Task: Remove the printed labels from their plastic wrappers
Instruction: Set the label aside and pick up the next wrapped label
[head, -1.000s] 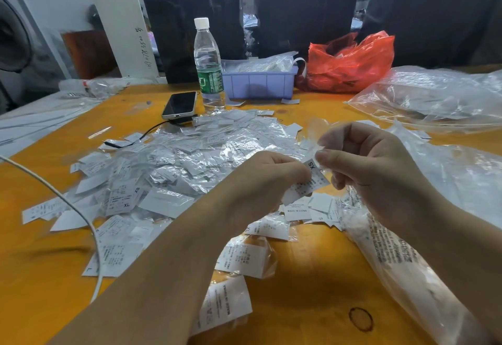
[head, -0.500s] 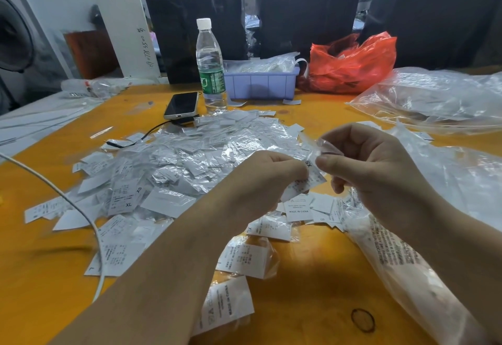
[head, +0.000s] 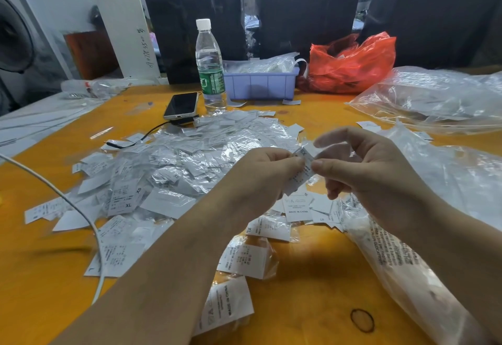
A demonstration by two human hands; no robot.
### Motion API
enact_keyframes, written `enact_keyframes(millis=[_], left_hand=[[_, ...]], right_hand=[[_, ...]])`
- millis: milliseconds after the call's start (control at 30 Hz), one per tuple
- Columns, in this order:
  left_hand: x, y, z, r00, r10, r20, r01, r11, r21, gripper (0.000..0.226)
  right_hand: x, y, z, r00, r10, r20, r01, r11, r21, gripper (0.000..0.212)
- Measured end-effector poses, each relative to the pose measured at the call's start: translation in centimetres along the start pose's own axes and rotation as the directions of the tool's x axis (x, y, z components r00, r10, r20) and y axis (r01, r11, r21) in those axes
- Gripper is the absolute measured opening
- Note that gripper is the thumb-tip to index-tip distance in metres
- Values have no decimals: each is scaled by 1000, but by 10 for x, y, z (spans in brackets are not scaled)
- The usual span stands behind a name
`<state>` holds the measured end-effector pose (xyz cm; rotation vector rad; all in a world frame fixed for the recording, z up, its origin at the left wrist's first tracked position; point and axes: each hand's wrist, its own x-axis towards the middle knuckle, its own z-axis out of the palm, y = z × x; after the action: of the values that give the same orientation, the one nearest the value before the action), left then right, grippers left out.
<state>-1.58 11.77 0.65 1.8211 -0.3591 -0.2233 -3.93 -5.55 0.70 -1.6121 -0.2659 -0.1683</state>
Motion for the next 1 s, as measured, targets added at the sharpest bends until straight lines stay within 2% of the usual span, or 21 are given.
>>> enact_keyframes(millis=[133, 367, 567, 667, 767, 900, 1000], left_hand=[[1, -2, 2, 1000, 4, 5, -4, 1000, 16, 28], [0, 4, -8, 999, -42, -23, 41, 998, -38, 16], [-2, 3, -6, 998, 45, -33, -42, 995, 86, 12], [-2, 2, -5, 996, 77, -42, -73, 993, 94, 12], [-3, 3, -4, 996, 80, -44, -77, 995, 63, 10], [-3, 7, -8, 999, 37, -12, -38, 997, -68, 11], [-3, 8, -8, 999, 48, -17, -50, 996, -75, 16]], right_hand=[[1, 0, 0, 999, 36, -15, -36, 999, 28, 42], [5, 2, -4, 991, 96, -91, -82, 985, 151, 41], [5, 4, -3, 995, 98, -26, -95, 988, 123, 32], [5, 5, -1, 993, 114, 15, -115, 987, 112, 35], [4, 5, 0, 994, 110, 30, -112, 988, 102, 31], [7, 5, -5, 994, 108, -32, -100, 978, 185, 25], [7, 5, -6, 994, 101, -34, -92, 975, 205, 22]])
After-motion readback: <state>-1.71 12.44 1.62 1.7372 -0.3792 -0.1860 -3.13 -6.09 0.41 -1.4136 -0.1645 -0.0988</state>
